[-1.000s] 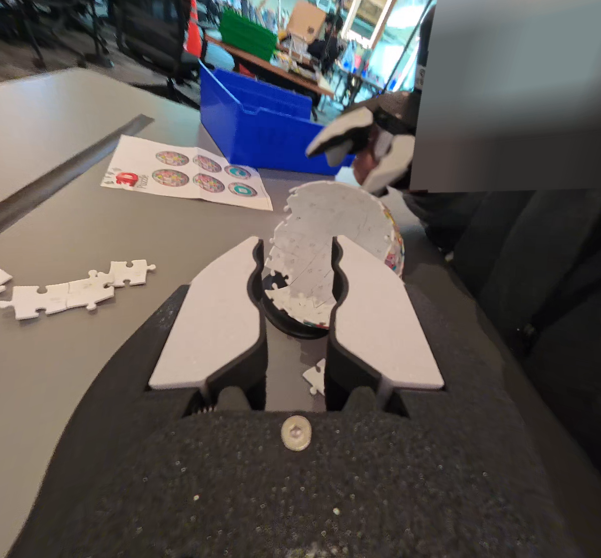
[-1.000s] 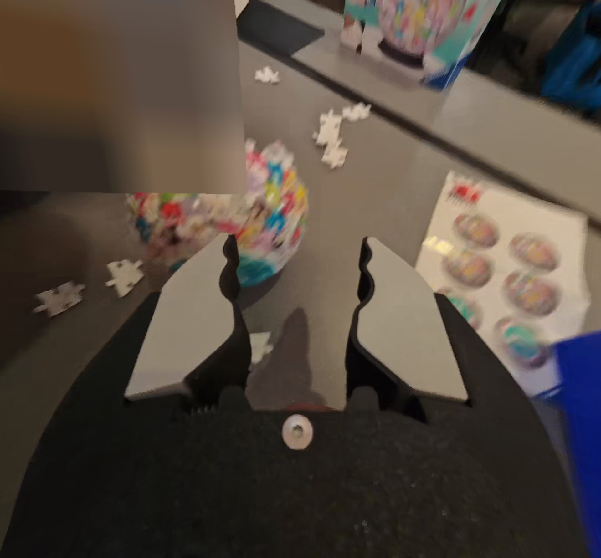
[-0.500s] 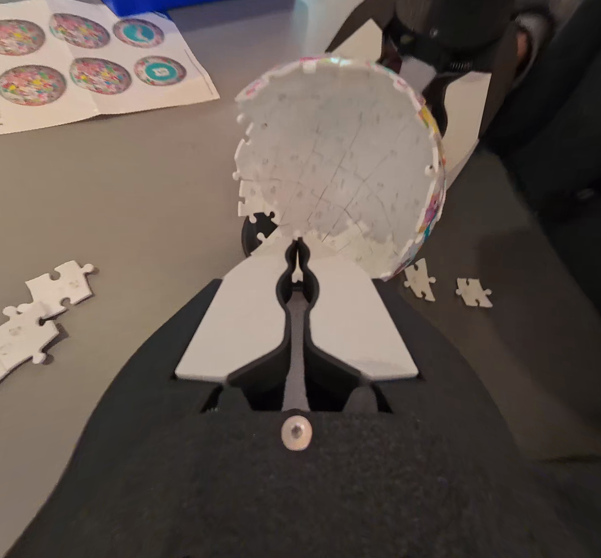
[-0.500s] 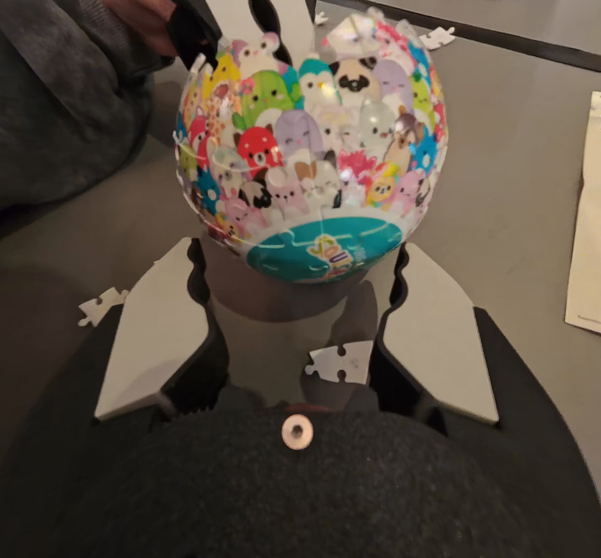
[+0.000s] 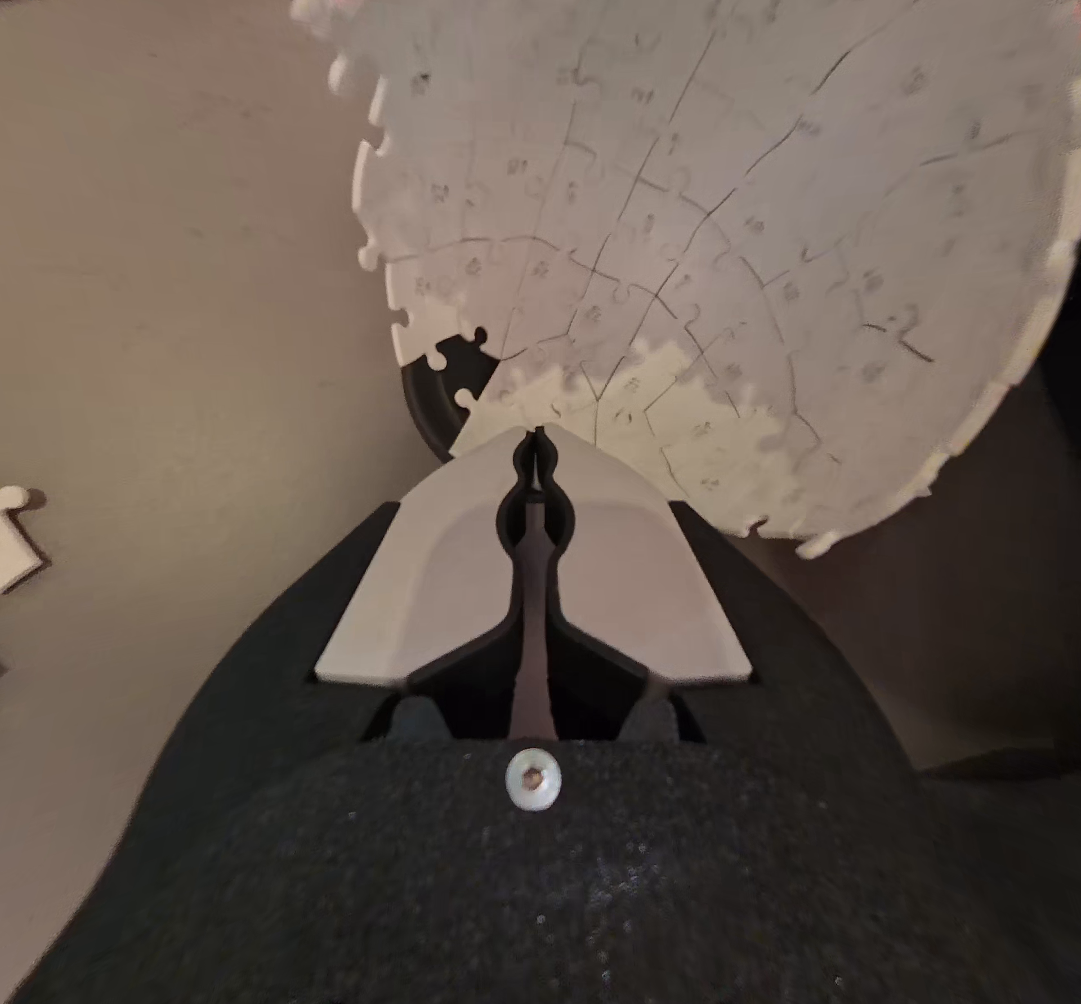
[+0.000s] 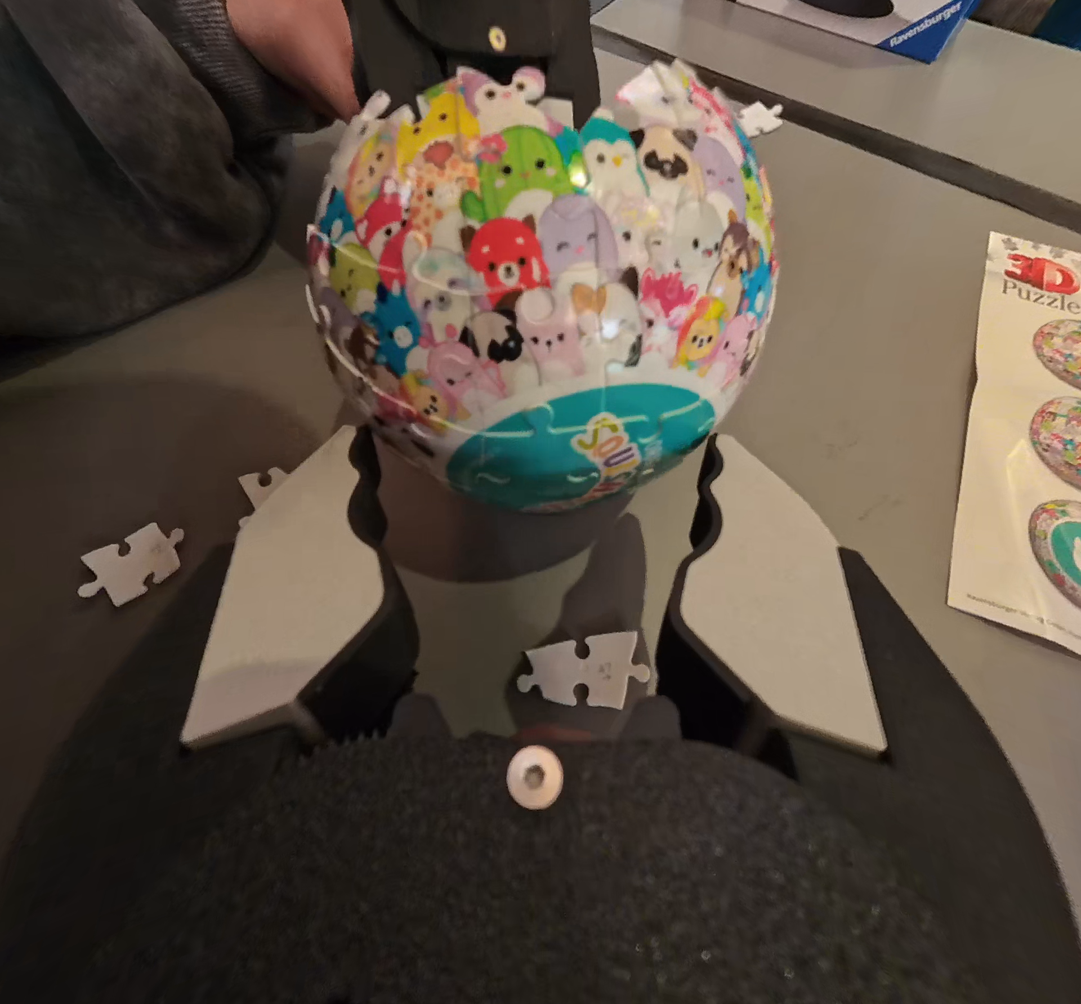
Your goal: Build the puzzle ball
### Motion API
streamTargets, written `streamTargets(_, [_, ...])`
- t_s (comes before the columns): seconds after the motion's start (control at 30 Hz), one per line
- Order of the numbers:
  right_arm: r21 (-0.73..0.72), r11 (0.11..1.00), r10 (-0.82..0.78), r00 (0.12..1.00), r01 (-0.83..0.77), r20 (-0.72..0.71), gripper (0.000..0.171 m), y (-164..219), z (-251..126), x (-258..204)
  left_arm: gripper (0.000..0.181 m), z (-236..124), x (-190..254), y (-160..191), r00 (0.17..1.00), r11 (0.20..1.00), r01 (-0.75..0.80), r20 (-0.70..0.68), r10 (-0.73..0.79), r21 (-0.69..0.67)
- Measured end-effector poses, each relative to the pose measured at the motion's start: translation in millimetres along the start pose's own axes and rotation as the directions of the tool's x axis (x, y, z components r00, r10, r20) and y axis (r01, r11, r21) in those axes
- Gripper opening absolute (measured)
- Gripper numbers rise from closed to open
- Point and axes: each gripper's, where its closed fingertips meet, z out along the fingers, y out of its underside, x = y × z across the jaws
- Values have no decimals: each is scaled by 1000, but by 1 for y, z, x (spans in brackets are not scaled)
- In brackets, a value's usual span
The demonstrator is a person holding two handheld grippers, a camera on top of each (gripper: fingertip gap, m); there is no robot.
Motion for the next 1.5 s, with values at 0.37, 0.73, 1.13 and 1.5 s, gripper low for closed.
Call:
streamTargets(0.37, [-41, 996, 76, 995, -73, 62, 107, 22, 4, 0, 0, 7, 3, -2, 1000, 1000, 10, -18, -9, 4])
streamTargets(0.73, [-22, 1000, 4, 999, -3, 48, 103, 9, 2, -2, 0, 9, 8, -7, 1000, 1000, -10, -17, 10, 14])
streamTargets(1.13, [-32, 998, -47, 999, 48, 21, 103, 5, 3, -1, 20, -10, -9, 8, 997, 997, 76, 28, -76, 6])
streamTargets(1.5, [-65, 989, -135, 991, 133, -25, 103, -2, 1, 1, 10, -4, -6, 4, 998, 998, 63, 18, -63, 19])
